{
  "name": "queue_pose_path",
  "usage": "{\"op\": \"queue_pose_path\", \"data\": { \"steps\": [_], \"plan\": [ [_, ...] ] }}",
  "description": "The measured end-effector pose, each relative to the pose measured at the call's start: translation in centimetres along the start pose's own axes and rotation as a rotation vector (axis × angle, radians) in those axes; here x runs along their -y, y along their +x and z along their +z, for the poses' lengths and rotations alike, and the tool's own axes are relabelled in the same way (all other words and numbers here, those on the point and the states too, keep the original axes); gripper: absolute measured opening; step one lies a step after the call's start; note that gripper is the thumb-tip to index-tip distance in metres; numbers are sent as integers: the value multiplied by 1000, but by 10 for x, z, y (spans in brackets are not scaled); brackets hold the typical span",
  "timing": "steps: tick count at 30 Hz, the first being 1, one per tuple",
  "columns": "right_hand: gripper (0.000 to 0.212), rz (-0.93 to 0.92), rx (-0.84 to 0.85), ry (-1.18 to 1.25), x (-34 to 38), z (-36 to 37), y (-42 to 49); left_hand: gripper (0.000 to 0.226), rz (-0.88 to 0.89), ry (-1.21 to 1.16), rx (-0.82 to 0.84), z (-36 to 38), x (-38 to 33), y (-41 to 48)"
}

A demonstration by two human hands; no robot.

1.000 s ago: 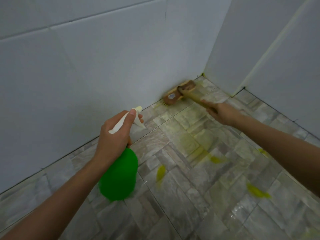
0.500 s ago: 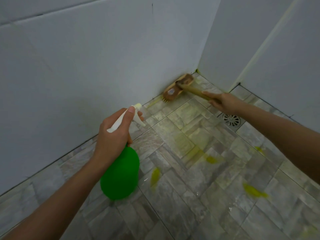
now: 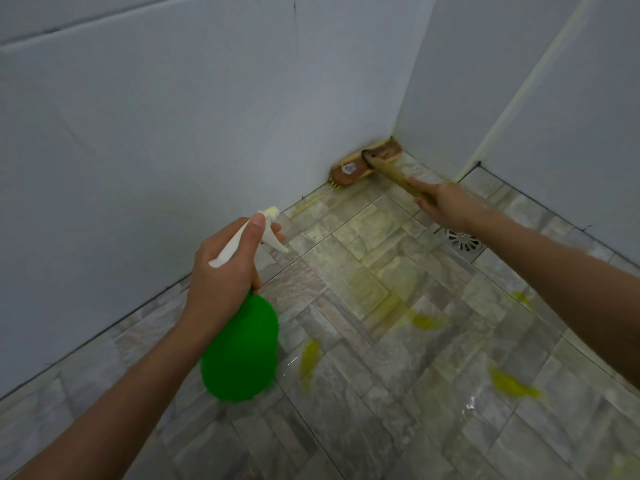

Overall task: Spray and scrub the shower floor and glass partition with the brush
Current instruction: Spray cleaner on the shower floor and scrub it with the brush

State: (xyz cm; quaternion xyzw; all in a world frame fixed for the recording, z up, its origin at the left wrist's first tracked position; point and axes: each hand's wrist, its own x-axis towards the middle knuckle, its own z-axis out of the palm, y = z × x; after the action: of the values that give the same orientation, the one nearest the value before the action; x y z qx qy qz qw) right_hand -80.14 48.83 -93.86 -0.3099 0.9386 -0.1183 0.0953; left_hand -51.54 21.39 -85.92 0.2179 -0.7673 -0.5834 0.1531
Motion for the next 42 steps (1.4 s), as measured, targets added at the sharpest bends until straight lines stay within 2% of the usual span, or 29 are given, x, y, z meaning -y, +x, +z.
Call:
{"op": "queue_pose_path", "data": {
  "steps": [2,4,7,9,13,16,18,22,27,29,32,34,36,38,42],
  "plan": [
    [52,-150,89,3,3,4,-8,35,-3,-2,0,2,-1,2],
    [52,-206,106,-19,-3,2,-9,31,4,7,3,4,-1,2],
    [50,-8,-6,-22,-7,-8,2,33,4,12,-3,4,-1,0],
    [50,67,-5,-18,-5,-15,8,35,2,26,-5,3,-1,-1],
    [47,92,164,-80,-6,-55,7,36,7,17,-17,6,-2,-1],
    [40,270,343,-30,-2,-106,-10,33,10,7,13,7,-3,-4],
    [37,287,326,-57,6,-109,-13,32,6,8,29,9,-4,-4],
    [46,185,210,-90,18,-74,-3,32,11,-6,33,15,-6,-2],
    [38,385,435,3,17,-133,-15,32,26,-8,54,15,-7,-3],
    [36,380,413,-18,27,-126,-9,31,27,-9,50,16,-8,-2],
    [45,299,303,-9,24,-100,-3,31,32,-18,50,20,-9,-1],
    [45,325,350,14,18,-108,-8,30,37,-16,64,20,-8,-3],
    [45,432,436,44,19,-130,-12,31,40,-10,69,19,-7,-3],
    [46,490,462,-7,28,-140,-10,32,33,-15,54,17,-8,-1],
    [43,319,308,-72,33,-107,-5,35,44,-39,44,19,-11,1]
  ]
}}
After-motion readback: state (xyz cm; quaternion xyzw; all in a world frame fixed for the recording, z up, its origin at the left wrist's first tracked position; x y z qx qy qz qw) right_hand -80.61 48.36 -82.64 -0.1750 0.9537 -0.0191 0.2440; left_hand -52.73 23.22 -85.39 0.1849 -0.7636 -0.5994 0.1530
